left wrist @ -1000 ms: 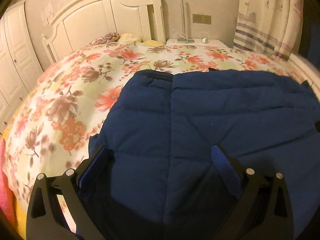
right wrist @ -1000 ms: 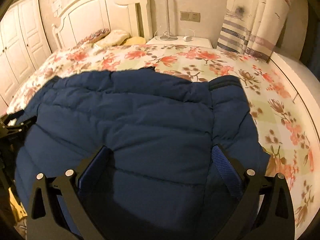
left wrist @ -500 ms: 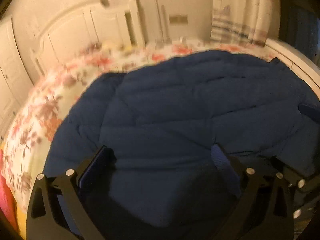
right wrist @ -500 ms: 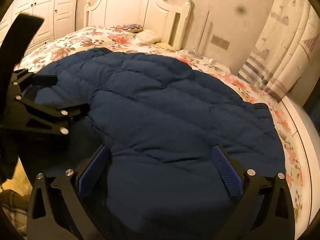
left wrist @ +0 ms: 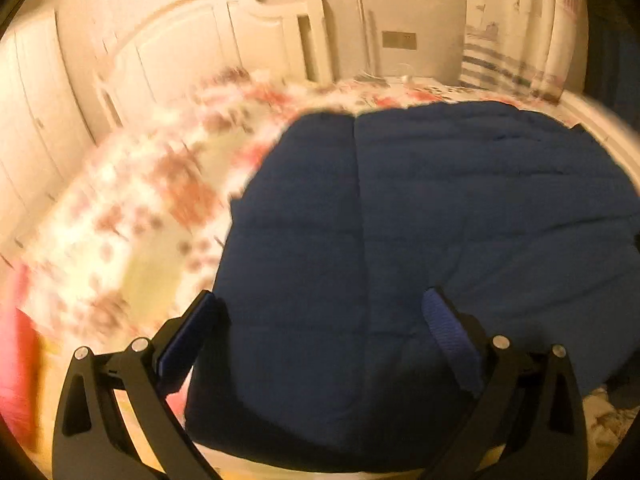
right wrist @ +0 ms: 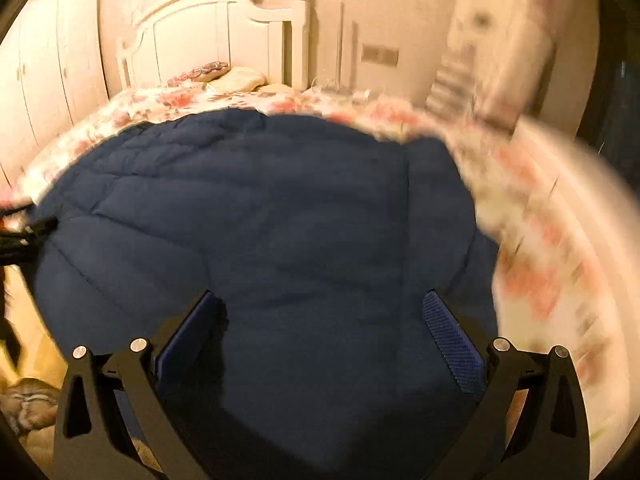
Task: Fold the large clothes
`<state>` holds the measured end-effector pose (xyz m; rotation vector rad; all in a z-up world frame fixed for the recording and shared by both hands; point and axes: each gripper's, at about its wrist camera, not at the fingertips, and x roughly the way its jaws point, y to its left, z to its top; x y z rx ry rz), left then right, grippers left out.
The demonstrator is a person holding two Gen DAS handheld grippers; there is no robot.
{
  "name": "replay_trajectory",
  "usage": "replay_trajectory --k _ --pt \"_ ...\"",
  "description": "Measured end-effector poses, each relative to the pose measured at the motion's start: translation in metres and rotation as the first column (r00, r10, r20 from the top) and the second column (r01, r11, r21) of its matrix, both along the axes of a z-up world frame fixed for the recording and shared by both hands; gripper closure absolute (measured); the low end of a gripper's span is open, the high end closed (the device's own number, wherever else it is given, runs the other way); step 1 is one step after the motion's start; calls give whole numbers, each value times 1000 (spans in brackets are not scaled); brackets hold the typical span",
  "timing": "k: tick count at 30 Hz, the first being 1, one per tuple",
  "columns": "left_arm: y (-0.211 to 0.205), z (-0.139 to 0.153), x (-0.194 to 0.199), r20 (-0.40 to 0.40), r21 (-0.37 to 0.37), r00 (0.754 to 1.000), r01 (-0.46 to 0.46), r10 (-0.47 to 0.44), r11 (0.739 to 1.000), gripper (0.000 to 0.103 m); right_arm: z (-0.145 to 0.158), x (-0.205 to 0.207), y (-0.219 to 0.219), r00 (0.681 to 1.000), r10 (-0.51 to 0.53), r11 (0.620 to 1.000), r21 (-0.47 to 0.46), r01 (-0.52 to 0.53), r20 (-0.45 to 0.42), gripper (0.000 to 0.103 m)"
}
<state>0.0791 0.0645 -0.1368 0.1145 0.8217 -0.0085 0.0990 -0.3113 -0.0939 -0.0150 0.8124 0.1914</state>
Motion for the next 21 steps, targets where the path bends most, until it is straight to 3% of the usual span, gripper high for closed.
replay_trajectory --k 1,5,8,13,16,18,19,21 --pt "2 -1 0 -5 -12 1000 2 -2 1000 2 -6 -3 -5 1000 10 999 37 -11 15 4" --pt "-8 -3 3 1 51 1000 -3 3 999 2 -5 0 3 1000 -2 1000 -4 2 -3 5" --pt "-10 -4 3 1 41 1000 -1 1 999 2 7 -3 8 999 -52 998 -45 51 -13 5" --pt "-8 -6 4 3 41 1000 0 0 999 2 27 -26 69 990 115 992 -68 -109 84 5" --pt "-9 -6 4 3 38 1000 1 -1 999 2 9 -27 110 972 227 963 -159 -215 60 5" --pt "-7 -6 3 4 34 1000 3 -3 999 2 0 -22 110 970 235 963 -154 -223 63 4" --pt "-6 -6 2 5 32 1000 5 -5 999 2 -2 -19 100 969 243 967 -94 -238 46 4" --pt "-6 -6 3 5 30 1000 8 -8 1000 2 1 -21 90 971 238 967 -101 -234 32 5"
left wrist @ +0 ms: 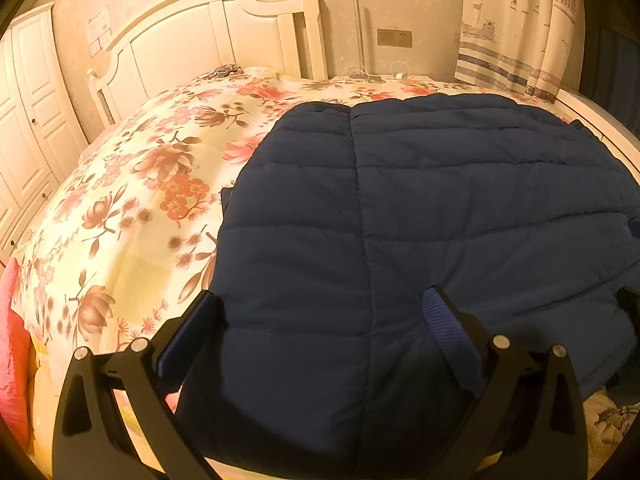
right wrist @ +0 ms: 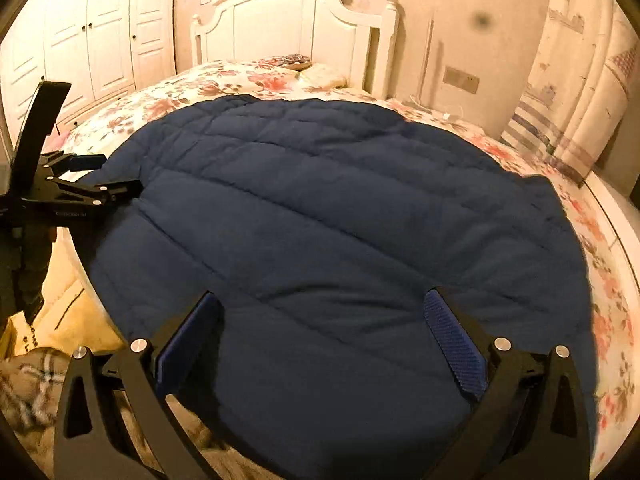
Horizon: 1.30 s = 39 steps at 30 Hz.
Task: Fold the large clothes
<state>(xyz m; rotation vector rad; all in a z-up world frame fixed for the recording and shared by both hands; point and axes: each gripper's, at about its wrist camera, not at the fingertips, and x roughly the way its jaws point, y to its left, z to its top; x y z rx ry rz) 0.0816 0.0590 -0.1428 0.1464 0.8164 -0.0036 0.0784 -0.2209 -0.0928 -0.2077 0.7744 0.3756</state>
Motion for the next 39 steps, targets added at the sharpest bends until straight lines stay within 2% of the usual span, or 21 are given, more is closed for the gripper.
replay_trajectory --k 2,4,7,9,10,16,18,19,21,23,25,27,31,33,36,39 --pt "2 0 1 -1 -8 1000 2 -2 1000 2 11 -4 -20 997 -66 997 -43 68 31 5" --pt "2 -1 0 4 -10 1000 3 -3 1000 2 21 -8 -58 983 -179 984 -5 180 49 5" --pt "2 -2 0 9 -11 1000 1 -1 1000 2 7 -7 -108 954 -298 954 14 298 -17 5" --pt "2 -2 0 10 -10 1000 0 1 1000 2 -10 -9 -130 953 -291 942 149 301 -85 4" --pt "2 -2 0 9 -8 1000 0 0 1000 2 -13 -10 -130 952 -296 939 157 306 -79 4" --pt "1 6 -1 -5 2 999 -35 35 999 2 -1 -14 -115 947 -321 944 66 322 -31 4" --pt "-3 20 -13 49 -11 996 -75 75 997 8 10 -23 -105 948 -318 948 46 316 30 4" --pt "-8 28 -21 82 -28 995 -47 49 999 8 15 -21 -99 953 -299 953 57 296 48 4" --pt "-32 45 -39 144 -25 988 68 -63 997 7 22 -29 -82 969 -236 970 86 229 79 4" --pt "-62 49 -55 156 -3 969 192 -189 981 6 21 -31 -65 983 -164 984 78 158 77 4" --pt "-86 36 -59 113 10 955 274 -274 962 4 12 -31 -41 993 -101 994 41 99 65 4" --pt "-104 6 -50 16 48 959 284 -285 958 4 0 -31 -26 996 -75 997 15 75 56 4" --pt "-89 -4 -39 2 -33 955 297 -297 954 2 -6 -31 -35 998 -43 998 46 41 53 4" --pt "-85 -2 -37 -12 -25 954 300 -301 954 2 -3 -31 -41 998 -53 998 46 51 45 5" --pt "-70 12 -41 -9 -44 956 292 -293 955 2 6 -31 -65 992 -121 992 53 119 41 5" --pt "-38 27 -38 32 -38 977 211 -210 977 2 3 -35 -102 976 -217 973 86 215 20 5"
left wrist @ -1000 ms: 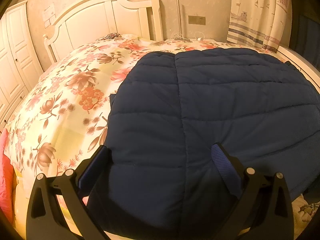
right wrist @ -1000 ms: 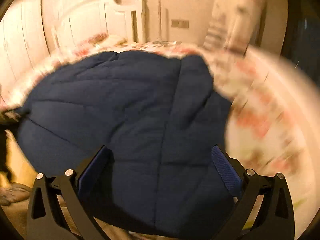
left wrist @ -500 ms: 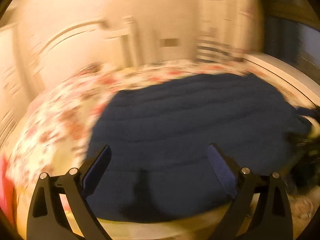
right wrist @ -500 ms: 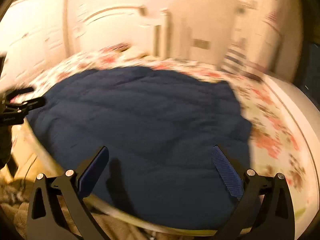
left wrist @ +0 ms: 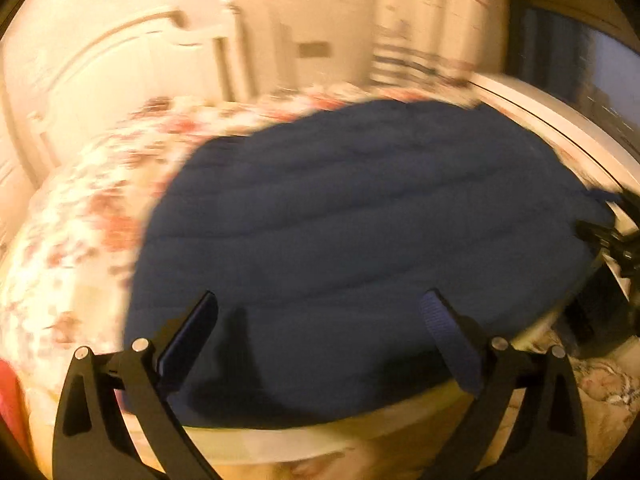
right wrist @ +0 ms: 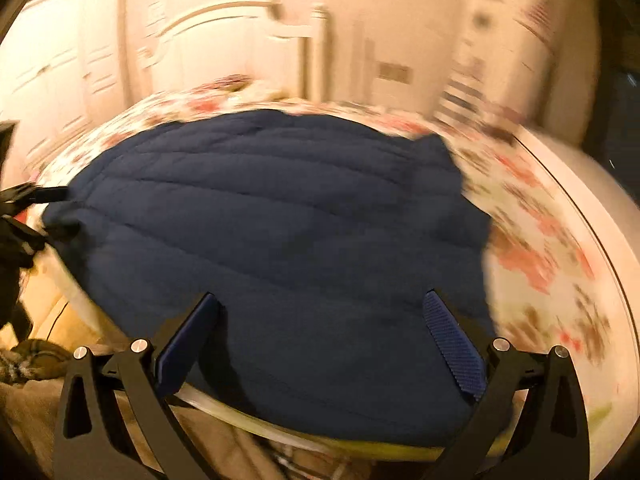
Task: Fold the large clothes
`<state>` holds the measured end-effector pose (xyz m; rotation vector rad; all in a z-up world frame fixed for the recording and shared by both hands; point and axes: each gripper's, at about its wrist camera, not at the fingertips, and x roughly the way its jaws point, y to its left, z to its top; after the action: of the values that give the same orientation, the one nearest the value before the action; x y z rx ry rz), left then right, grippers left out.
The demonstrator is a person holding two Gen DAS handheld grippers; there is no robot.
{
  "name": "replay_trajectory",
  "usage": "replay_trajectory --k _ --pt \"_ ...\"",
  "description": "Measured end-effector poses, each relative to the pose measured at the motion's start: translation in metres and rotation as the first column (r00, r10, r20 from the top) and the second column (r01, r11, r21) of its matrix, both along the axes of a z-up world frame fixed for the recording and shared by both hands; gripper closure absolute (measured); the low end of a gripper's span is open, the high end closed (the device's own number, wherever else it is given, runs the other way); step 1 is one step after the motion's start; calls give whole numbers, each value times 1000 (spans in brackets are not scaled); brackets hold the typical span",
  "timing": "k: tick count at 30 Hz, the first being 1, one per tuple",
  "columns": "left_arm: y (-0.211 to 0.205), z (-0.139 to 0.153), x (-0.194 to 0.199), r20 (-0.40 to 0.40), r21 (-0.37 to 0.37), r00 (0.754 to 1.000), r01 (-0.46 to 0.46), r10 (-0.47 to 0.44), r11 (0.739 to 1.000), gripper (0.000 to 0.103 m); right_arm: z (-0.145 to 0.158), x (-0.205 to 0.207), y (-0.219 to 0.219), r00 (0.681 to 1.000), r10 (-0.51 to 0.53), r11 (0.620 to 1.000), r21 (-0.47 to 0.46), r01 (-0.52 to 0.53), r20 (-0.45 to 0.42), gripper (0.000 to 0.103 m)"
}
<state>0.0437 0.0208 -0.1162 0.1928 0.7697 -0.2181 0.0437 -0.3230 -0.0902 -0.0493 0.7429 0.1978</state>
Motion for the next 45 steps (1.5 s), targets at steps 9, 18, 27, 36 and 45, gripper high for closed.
replay_trajectory --k 9,18,27,36,45 --pt "39 -18 23 -82 8 989 -127 127 992 2 -12 -18 -42 998 -58 992 108 59 -15 5" --pt "-14 37 33 38 -68 999 -13 16 998 2 -20 -83 -107 982 -186 893 411 185 -38 5" --pt "-65 17 128 0 29 999 -47 47 998 2 -38 -69 -103 991 -100 802 583 130 -84 8" --pt "-63 -21 148 -102 -6 994 -24 23 1000 2 -30 -21 -72 986 -76 814 562 148 -149 6" --pt "-57 -28 156 -139 -50 990 -32 25 998 2 -30 50 -67 953 -212 722 623 301 -215 4"
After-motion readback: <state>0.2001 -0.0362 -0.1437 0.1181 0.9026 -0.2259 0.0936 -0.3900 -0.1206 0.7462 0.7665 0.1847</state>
